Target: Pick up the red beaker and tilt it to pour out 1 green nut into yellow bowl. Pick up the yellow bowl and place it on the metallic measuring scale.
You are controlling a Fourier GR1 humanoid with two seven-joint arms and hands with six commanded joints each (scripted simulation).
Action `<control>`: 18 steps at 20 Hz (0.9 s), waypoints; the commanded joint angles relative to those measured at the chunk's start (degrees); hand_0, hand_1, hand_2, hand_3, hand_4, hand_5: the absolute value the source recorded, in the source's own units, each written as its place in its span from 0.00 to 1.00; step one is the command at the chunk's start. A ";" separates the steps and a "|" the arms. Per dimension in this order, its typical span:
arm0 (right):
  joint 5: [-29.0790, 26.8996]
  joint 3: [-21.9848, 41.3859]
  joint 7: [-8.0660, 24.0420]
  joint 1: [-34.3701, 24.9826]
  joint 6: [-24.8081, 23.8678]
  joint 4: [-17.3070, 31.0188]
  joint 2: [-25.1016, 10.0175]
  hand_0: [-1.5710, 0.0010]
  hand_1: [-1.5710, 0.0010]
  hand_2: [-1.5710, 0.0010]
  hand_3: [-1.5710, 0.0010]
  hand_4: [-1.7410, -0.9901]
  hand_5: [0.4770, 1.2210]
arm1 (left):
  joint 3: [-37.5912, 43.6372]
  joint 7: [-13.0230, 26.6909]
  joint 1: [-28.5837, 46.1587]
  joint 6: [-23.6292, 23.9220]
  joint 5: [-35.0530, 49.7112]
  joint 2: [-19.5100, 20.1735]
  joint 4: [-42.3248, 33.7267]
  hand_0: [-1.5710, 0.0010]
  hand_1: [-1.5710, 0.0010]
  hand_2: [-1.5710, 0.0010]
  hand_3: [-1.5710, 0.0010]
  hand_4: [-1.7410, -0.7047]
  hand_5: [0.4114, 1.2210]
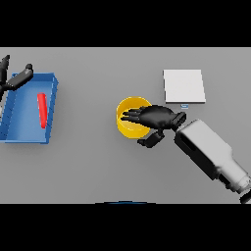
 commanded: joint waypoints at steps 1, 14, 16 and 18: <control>0.10 -0.04 -0.95 -0.09 -0.60 0.44 -0.13 1.00 1.00 0.99 0.97 0.60 0.33 | -0.17 -0.20 0.54 0.24 -0.18 0.25 -0.30 1.00 1.00 1.00 1.00 0.91 0.39; -0.47 0.47 -0.21 0.00 1.08 -0.29 -0.39 0.21 0.25 0.26 0.33 0.16 0.92 | 0.10 0.11 -0.24 -0.50 -0.12 0.61 0.25 1.00 1.00 1.00 1.00 0.91 0.40; -0.45 0.62 0.87 -0.51 1.23 -0.10 0.04 0.13 0.16 0.16 0.29 0.11 0.95 | -0.08 -0.05 0.31 -0.18 -0.07 0.45 -0.18 1.00 1.00 1.00 1.00 0.92 0.40; -1.31 -0.17 1.49 -0.52 2.46 -1.70 -1.28 0.08 0.10 0.10 0.27 0.08 0.97 | -0.23 0.14 0.63 0.40 -0.25 0.94 -1.50 1.00 1.00 1.00 1.00 0.92 0.39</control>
